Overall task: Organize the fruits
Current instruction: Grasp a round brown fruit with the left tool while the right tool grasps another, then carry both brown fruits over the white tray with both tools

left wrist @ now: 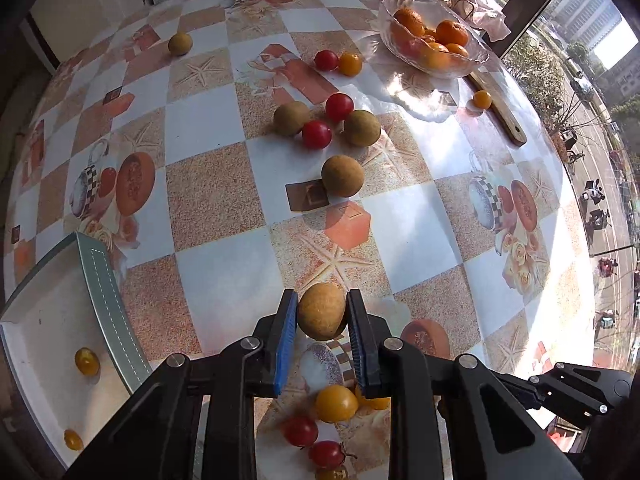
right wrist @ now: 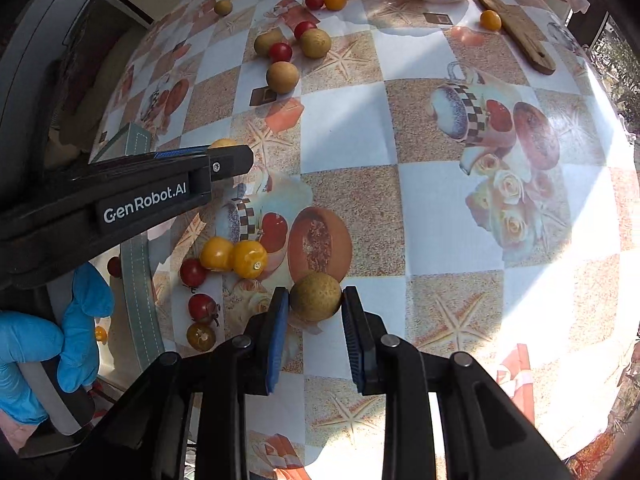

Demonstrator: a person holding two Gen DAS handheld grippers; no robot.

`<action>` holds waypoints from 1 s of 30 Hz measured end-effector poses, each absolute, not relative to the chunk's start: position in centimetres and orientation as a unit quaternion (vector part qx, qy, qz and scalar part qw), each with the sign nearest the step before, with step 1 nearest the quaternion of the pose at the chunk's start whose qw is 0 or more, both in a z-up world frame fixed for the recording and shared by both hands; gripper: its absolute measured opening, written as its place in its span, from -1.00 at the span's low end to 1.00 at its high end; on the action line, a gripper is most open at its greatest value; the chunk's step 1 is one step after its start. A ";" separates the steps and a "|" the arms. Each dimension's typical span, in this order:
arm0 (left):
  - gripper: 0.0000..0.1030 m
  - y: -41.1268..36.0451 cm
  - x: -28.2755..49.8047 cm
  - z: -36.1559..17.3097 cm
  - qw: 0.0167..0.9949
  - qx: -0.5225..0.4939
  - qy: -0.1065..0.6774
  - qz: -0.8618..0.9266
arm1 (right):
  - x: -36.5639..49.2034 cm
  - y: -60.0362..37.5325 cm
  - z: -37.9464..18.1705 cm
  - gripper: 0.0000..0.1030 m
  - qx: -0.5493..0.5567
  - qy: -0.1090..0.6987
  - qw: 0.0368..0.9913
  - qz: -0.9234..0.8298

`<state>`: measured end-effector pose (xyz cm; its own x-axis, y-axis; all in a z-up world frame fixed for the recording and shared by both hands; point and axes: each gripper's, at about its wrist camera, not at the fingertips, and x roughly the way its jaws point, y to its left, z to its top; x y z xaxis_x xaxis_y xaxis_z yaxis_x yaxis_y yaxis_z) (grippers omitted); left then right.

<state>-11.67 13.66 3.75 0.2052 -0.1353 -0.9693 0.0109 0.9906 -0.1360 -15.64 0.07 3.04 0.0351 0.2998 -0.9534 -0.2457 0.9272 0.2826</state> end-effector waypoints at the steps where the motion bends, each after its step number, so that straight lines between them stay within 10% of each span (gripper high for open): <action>1: -0.49 13.8 -12.0 4.1 0.776 -0.052 0.627 -0.047 | -15.5 -0.1 3.2 -0.43 0.022 0.670 0.718 0.188; 30: -0.49 27.3 -25.7 8.8 0.784 -0.153 0.589 0.119 | -15.0 6.9 8.8 -0.42 -0.062 0.650 0.715 0.250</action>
